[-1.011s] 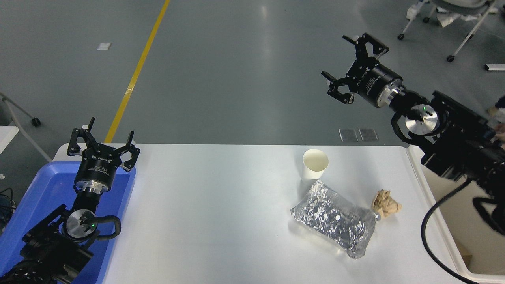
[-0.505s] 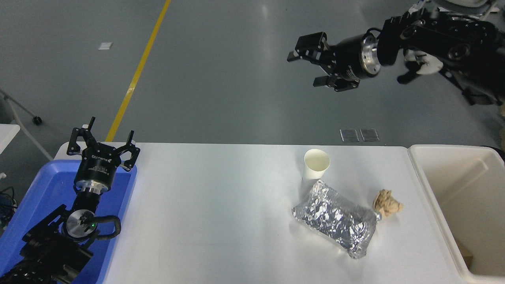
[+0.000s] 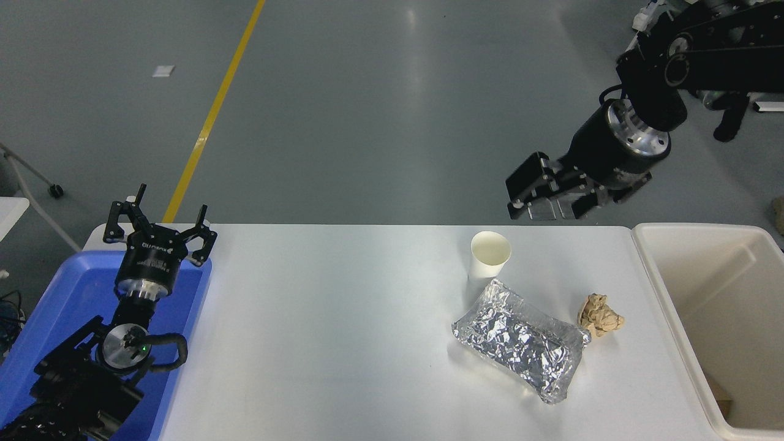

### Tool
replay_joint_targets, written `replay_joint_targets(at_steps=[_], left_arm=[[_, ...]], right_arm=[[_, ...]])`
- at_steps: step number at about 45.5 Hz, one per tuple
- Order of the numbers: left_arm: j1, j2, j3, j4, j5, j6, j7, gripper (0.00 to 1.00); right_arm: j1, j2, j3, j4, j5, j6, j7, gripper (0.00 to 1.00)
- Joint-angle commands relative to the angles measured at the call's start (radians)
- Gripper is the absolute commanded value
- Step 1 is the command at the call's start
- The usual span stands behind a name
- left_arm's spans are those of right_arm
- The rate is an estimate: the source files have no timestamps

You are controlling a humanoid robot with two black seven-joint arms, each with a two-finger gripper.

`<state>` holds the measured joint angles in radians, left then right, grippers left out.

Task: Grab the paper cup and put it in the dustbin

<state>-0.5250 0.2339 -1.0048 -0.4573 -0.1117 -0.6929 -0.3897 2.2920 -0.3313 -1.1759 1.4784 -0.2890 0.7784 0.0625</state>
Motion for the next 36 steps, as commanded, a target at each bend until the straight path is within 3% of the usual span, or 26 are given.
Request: replay_joint_targets(at_steps=[1, 16, 25, 36], left_arm=[[0.000, -0.001, 0.000, 0.000, 0.000, 0.001, 0.000, 1.00], [0.000, -0.001, 0.000, 0.000, 0.000, 0.001, 0.000, 1.00], [-0.001, -0.001, 0.000, 0.000, 0.000, 0.001, 0.000, 1.00], [-0.003, -0.001, 0.002, 0.000, 0.000, 0.001, 0.000, 1.00]], right_arm=[[0.075, 0.000, -0.084, 0.105, -0.052, 0.007, 0.000, 1.00], [0.064, 0.012, -0.071, 0.085, -0.041, 0.007, -0.009, 1.00], [-0.049, 0.012, -0.001, -0.059, -0.030, 0.007, -0.010, 1.00], [-0.295, 0.103, 0.093, -0.355, -0.027, -0.171, -0.021, 1.00]])
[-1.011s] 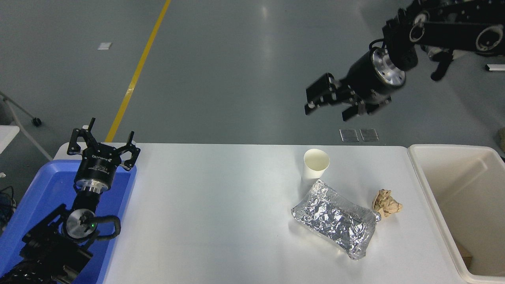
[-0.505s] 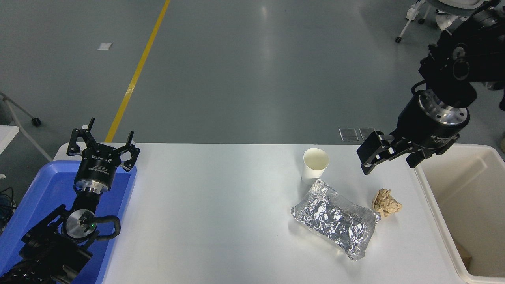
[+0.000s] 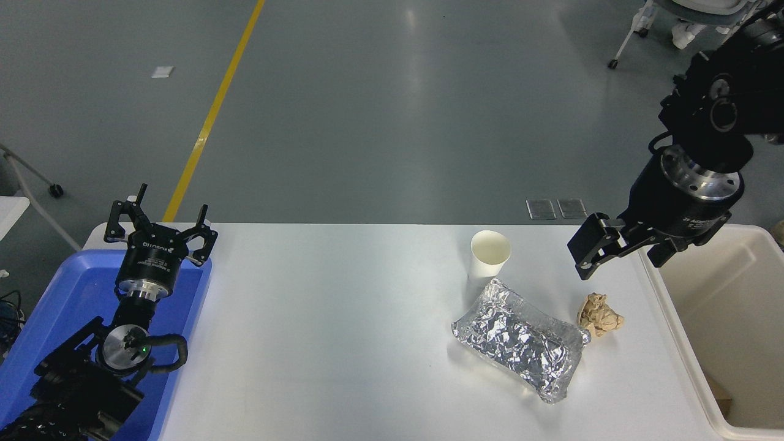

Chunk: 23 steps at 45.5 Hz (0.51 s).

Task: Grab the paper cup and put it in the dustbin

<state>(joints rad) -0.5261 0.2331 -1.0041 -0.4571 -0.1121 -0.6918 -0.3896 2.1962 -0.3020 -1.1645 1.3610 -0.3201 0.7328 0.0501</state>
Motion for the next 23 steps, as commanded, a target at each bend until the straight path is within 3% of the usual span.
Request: replay_joint_targets(at_steps=[1, 11, 23], left_arm=[[-0.002, 0.000, 0.001, 0.000, 0.000, 0.000, 0.000, 1.00], [-0.002, 0.000, 0.001, 0.000, 0.000, 0.000, 0.000, 1.00], [-0.002, 0.000, 0.001, -0.002, 0.000, 0.000, 0.000, 1.00]], right_arm=[[-0.220, 0.081, 0.091, -0.255, 0.004, -0.145, -0.013, 1.00], [-0.440, 0.121, 0.178, -0.356, 0.004, -0.407, -0.148, 1.00], [-0.687, 0.179, 0.262, -0.523, -0.010, -0.570, -0.170, 1.00]])
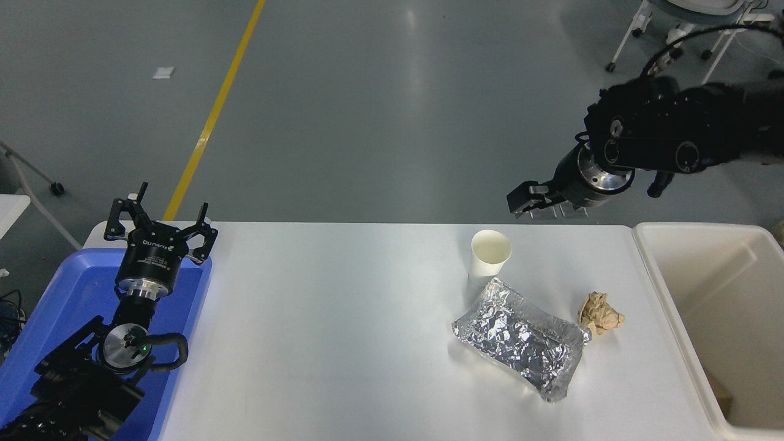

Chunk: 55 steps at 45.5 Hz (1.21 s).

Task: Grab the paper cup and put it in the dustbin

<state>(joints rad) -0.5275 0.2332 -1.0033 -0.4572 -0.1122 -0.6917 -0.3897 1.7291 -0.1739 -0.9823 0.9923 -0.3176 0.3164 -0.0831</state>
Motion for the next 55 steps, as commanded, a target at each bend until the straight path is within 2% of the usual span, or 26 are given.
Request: replay_joint_targets(at_steps=[1, 15, 19, 28, 34, 36, 40, 55], left_arm=[[0.000, 0.000, 0.000, 0.000, 0.000, 0.000, 0.000, 1.00], [0.000, 0.000, 0.000, -0.001, 0.000, 0.000, 0.000, 1.00], [0.000, 0.000, 0.000, 0.000, 0.000, 0.000, 0.000, 1.00], [0.000, 0.000, 0.000, 0.000, 0.000, 0.000, 0.000, 1.00], [0.000, 0.000, -0.001, 0.000, 0.000, 0.000, 0.000, 1.00], [0.000, 0.000, -0.001, 0.000, 0.000, 0.000, 0.000, 1.00], [0.000, 0.000, -0.001, 0.000, 0.000, 0.000, 0.000, 1.00], [0.000, 0.000, 0.000, -0.001, 0.000, 0.000, 0.000, 1.00]], right_arm=[[-0.239, 0.056, 0.088, -0.171, -0.017, -0.166, -0.037, 1.00], [-0.401, 0.091, 0.149, -0.261, -0.021, -0.253, -0.037, 1.00], [-0.437, 0.097, 0.162, -0.287, -0.021, -0.264, -0.037, 0.96], [-0.474, 0.111, 0.195, -0.308, -0.028, -0.267, -0.037, 0.58], [-0.484, 0.116, 0.198, -0.317, -0.028, -0.267, -0.037, 0.45], [-0.487, 0.120, 0.203, -0.323, -0.028, -0.267, -0.037, 0.34], [-0.491, 0.123, 0.217, -0.328, -0.028, -0.266, -0.037, 0.02], [-0.413, 0.117, 0.211, -0.288, -0.018, -0.232, -0.034, 0.00]])
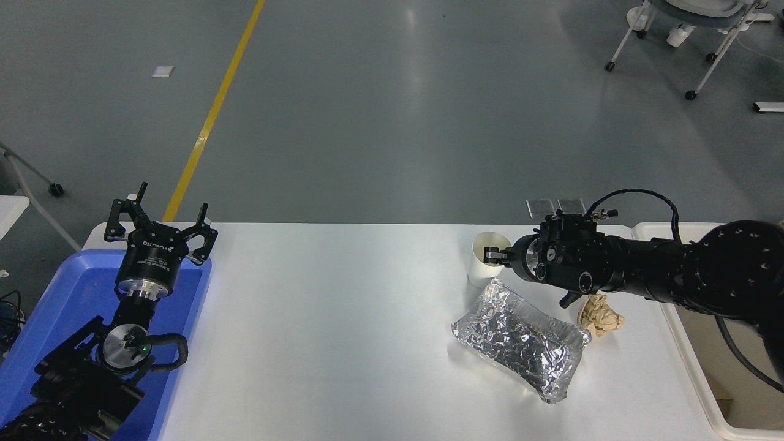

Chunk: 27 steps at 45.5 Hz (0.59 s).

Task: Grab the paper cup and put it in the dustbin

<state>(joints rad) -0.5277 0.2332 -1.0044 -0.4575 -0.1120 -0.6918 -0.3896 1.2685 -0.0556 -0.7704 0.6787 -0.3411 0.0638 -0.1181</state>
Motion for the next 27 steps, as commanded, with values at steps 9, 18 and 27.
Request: replay_joint_targets(at_steps=[9, 18, 27], left_arm=[[0.000, 0.000, 0.000, 0.000, 0.000, 0.000, 0.000, 1.00], [0.002, 0.000, 0.000, -0.001, 0.000, 0.000, 0.000, 1.00], [0.002, 0.000, 0.000, 0.000, 0.000, 0.000, 0.000, 1.00]], right_arm=[[0.233, -0.050, -0.052, 0.197, 0.017, 0.067, 0.000, 0.00], [0.527, -0.196, -0.087, 0.415, 0.030, 0.240, 0.000, 0.00], [0.788, -0.319, -0.093, 0.515, 0.042, 0.511, 0.000, 0.00]])
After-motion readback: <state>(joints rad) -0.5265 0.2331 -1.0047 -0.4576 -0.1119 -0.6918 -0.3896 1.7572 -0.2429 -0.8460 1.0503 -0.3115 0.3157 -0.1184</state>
